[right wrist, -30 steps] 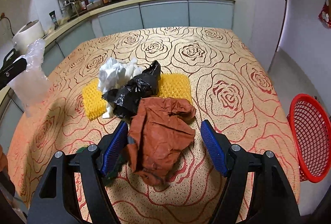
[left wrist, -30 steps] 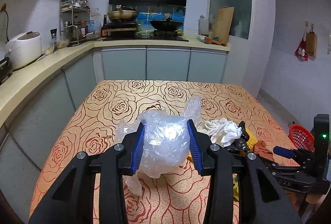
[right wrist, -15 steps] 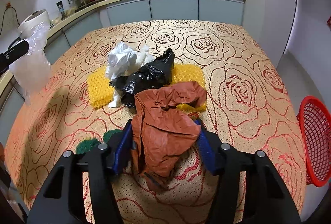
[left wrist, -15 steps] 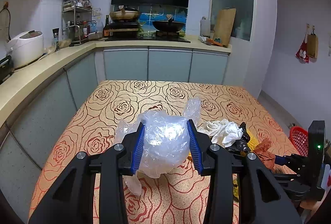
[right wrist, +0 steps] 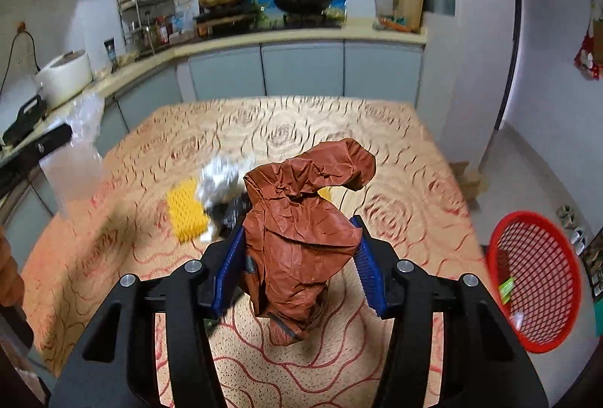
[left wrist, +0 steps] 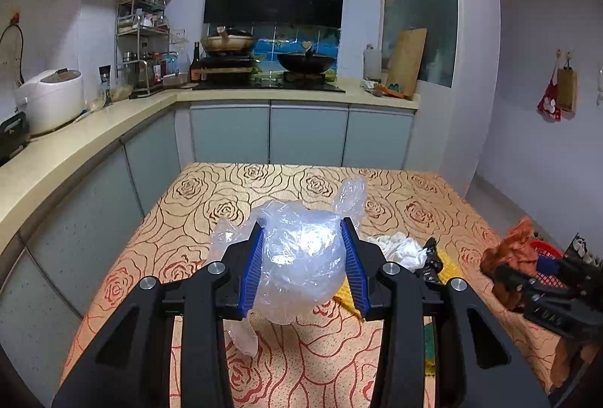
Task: Collect trash
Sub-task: 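Carry the clear bag and brown cloth to the red basket and open both tools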
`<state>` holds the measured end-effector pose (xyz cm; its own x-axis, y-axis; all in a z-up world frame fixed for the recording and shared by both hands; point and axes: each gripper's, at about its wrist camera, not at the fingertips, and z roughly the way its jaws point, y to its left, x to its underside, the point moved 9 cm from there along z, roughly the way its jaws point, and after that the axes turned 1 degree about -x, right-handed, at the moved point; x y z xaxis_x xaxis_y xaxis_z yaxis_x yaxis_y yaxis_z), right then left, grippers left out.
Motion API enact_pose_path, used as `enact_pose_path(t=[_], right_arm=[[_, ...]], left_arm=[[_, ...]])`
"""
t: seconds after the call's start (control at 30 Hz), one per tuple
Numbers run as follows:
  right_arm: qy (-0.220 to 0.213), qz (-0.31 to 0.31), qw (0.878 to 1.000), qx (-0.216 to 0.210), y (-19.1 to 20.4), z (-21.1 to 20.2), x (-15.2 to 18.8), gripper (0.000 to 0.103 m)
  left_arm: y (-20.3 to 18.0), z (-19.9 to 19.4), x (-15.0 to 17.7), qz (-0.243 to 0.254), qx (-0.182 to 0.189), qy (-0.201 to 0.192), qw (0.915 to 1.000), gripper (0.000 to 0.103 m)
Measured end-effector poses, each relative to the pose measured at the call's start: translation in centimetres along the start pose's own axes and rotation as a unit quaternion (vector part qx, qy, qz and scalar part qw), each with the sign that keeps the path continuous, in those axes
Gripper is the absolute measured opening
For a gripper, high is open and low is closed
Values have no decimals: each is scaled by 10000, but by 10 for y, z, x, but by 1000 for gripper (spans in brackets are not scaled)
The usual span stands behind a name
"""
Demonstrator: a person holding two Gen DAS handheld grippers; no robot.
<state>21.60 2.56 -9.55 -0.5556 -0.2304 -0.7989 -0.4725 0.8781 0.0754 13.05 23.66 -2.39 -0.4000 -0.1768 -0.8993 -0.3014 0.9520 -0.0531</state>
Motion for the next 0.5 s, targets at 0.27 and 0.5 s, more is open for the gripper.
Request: enact_pose_path(t=[0.27, 0.5], right_arm=[[-453, 17, 9990, 19, -7, -33, -28, 52], [-732, 69, 9973, 42, -14, -53, -41, 52]], left_arm=[[-10, -15, -19, 77, -7, -256, 9996, 38], [-23, -23, -33, 208, 18, -431, 9989, 38]])
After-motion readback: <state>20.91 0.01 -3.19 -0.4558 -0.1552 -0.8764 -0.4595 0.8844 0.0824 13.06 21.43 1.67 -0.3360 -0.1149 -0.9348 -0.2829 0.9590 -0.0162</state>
